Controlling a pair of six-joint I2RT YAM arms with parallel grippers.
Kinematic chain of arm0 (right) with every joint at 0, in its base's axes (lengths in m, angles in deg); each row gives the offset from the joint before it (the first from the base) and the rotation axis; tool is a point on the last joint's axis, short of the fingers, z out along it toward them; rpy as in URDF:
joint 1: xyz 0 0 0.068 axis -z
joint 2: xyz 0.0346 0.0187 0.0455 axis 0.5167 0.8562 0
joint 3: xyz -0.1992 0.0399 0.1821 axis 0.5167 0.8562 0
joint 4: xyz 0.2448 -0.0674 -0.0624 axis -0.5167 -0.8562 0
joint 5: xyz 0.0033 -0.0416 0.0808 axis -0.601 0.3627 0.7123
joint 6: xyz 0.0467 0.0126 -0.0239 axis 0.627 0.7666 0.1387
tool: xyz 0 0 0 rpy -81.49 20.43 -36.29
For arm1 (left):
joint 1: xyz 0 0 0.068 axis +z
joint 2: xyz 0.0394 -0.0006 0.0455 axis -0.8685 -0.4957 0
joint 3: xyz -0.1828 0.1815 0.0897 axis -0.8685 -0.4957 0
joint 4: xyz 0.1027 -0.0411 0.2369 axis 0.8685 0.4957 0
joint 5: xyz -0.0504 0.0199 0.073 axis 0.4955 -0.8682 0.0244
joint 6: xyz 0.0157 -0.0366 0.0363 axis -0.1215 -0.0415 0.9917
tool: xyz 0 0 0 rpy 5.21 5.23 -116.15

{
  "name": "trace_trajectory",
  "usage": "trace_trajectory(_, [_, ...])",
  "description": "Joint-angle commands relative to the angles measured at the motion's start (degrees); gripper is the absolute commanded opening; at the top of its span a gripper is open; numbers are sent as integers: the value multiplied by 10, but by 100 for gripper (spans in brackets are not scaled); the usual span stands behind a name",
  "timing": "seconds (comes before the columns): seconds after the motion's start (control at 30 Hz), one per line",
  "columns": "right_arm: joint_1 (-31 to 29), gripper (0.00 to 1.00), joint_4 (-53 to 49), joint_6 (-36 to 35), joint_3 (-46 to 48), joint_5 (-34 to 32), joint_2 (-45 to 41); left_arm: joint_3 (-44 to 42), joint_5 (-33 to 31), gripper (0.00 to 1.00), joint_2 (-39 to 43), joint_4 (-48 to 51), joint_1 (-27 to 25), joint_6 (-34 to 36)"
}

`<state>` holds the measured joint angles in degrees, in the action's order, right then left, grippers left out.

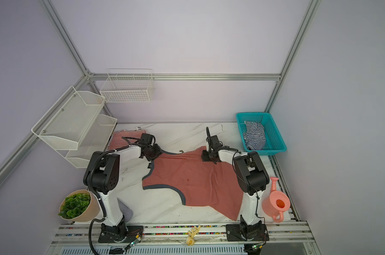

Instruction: Fold and stack the tank tops

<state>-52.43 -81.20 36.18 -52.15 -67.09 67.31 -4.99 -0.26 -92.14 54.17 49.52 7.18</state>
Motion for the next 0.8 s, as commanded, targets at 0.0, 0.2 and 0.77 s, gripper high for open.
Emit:
trace_trajectory(0.0, [7, 46, -63, 1, 9, -41, 31, -44, -82, 43, -15, 132, 26, -6])
trace_trajectory(0.2, [7, 46, -93, 1, -56, -11, 21, -32, -55, 45, 42, 134, 0, 8])
trace_trajectory(0.77, [-42, 50, -206, -5, -455, 85, 226, 74, -23, 52, 24, 138, -108, 27])
